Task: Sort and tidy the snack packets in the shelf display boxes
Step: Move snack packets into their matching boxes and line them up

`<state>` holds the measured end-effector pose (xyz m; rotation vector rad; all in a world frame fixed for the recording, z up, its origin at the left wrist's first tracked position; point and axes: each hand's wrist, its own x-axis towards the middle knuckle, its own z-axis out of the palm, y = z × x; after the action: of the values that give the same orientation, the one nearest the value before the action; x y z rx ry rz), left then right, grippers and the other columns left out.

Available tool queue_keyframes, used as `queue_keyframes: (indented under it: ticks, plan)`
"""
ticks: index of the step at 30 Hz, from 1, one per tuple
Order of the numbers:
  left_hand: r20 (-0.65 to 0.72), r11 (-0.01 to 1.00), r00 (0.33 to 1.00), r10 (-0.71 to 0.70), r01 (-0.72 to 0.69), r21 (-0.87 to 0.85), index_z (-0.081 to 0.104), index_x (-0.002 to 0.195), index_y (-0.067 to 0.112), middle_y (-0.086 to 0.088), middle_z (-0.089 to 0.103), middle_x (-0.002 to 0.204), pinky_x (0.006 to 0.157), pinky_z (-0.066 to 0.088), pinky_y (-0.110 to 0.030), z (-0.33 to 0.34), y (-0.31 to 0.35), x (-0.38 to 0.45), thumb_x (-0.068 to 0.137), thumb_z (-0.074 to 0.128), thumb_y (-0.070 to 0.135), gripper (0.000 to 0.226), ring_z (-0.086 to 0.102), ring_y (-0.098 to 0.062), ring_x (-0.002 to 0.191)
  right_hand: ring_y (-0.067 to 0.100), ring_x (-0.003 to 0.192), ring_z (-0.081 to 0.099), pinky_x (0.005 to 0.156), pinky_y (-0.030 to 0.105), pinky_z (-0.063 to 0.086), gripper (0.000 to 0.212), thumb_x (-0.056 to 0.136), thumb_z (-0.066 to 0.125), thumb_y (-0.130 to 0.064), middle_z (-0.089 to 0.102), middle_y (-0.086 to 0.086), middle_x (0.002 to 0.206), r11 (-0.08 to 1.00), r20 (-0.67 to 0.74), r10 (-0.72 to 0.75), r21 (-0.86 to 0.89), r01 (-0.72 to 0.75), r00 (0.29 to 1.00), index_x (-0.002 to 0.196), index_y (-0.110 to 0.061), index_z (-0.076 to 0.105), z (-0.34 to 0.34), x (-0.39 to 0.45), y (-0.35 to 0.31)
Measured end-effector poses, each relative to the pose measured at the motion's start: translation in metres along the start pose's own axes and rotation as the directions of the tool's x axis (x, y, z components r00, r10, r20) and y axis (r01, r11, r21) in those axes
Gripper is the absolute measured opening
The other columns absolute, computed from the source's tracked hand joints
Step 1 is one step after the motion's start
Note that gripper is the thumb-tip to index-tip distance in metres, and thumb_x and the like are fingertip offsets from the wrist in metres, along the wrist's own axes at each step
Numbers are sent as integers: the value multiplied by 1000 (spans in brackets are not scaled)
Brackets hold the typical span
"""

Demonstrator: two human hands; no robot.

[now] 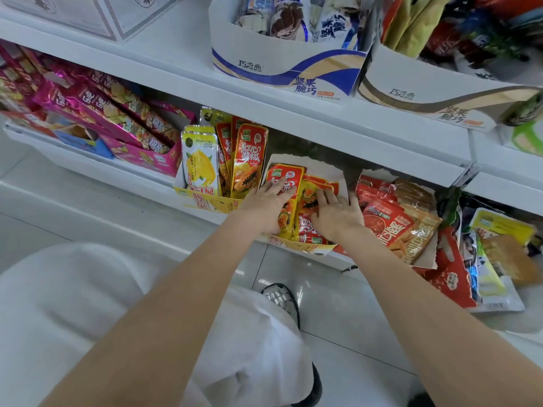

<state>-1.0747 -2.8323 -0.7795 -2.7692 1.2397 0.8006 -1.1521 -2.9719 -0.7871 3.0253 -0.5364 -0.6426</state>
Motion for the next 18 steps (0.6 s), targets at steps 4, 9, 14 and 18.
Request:
queue_keyframes:
  ticks: [4, 9, 14, 18]
  plan:
    - [-39, 1000, 999, 12, -12, 4, -1, 148, 27, -2, -8, 157, 116, 6, -45, -2, 1, -4, 83, 65, 30, 93, -1, -26, 144, 31, 143, 4, 115, 49, 3, 59, 95, 39, -31, 10, 10, 155, 998, -197, 39, 60, -28, 980, 146, -15, 15, -4, -6, -5]
    - [-479, 983, 870, -115, 29, -183, 30, 142, 20, -4, 26, 151, 113, 20, -43, -21, -14, -21, 86, 55, 20, 62, 24, -26, 136, 31, 137, 25, 116, 48, 11, 45, 92, 45, -17, 35, 13, 145, 974, -368, 33, 218, 52, 929, 136, -12, 40, -26, -17, -19]
    - [-424, 715, 718, -552, 145, -684, 47, 128, 6, -15, 51, 126, 94, 42, -34, -23, -42, -30, 89, 55, 11, 40, 52, -29, 113, 23, 138, 30, 109, 31, 30, 54, 92, 48, -8, 31, 8, 150, 734, -327, -53, 628, 259, 943, 142, -16, 29, -54, 0, -65]
    - [-286, 656, 807, -517, 158, -738, 43, 129, 5, -14, 57, 122, 87, 44, -33, -20, -49, -15, 91, 49, 9, 40, 55, -31, 110, 23, 136, 32, 109, 29, 28, 52, 93, 41, -1, 33, 8, 148, 715, -223, -154, 648, 264, 963, 142, -14, 31, -49, 11, -88]
